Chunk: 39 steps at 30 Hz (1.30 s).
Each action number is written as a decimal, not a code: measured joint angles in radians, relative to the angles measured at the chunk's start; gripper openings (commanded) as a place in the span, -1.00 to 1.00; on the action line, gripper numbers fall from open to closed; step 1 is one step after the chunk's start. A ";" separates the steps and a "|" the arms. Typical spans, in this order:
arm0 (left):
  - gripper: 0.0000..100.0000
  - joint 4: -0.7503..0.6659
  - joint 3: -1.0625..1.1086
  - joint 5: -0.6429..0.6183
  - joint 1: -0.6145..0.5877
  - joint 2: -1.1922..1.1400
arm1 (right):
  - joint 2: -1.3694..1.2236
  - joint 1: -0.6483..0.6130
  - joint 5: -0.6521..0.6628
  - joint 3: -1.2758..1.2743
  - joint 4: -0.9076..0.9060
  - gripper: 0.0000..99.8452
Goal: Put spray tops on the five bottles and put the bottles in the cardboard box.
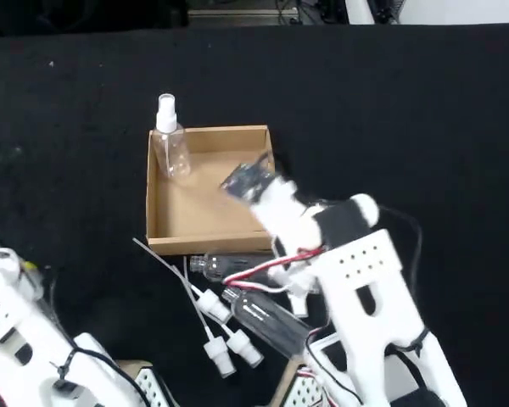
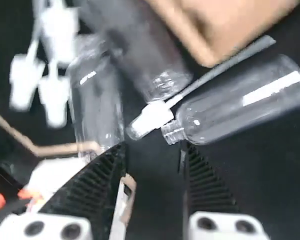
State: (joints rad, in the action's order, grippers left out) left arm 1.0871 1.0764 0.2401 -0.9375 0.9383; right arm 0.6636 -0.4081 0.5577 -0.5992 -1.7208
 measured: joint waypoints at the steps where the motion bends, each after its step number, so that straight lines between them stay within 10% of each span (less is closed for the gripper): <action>1: -0.90 0.000 0.000 -0.038 0.034 0.000 | 0.000 0.005 0.028 -0.003 0.000 -0.70; 11: -0.90 -0.137 -0.069 -0.279 0.367 0.000 | 0.000 0.301 0.057 -0.267 0.222 -0.70; 26: -0.90 -0.390 0.143 -0.308 0.391 0.000 | 0.000 0.141 -0.014 -0.436 0.376 -0.70; 39: -0.90 -0.390 0.143 -0.308 0.391 0.000 | 0.000 0.029 -0.014 -0.264 0.147 -0.70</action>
State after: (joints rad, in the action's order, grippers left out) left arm 0.6974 1.2190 -0.0683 -0.5462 0.9383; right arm 0.6636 -0.3790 0.5439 -0.8631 -1.5735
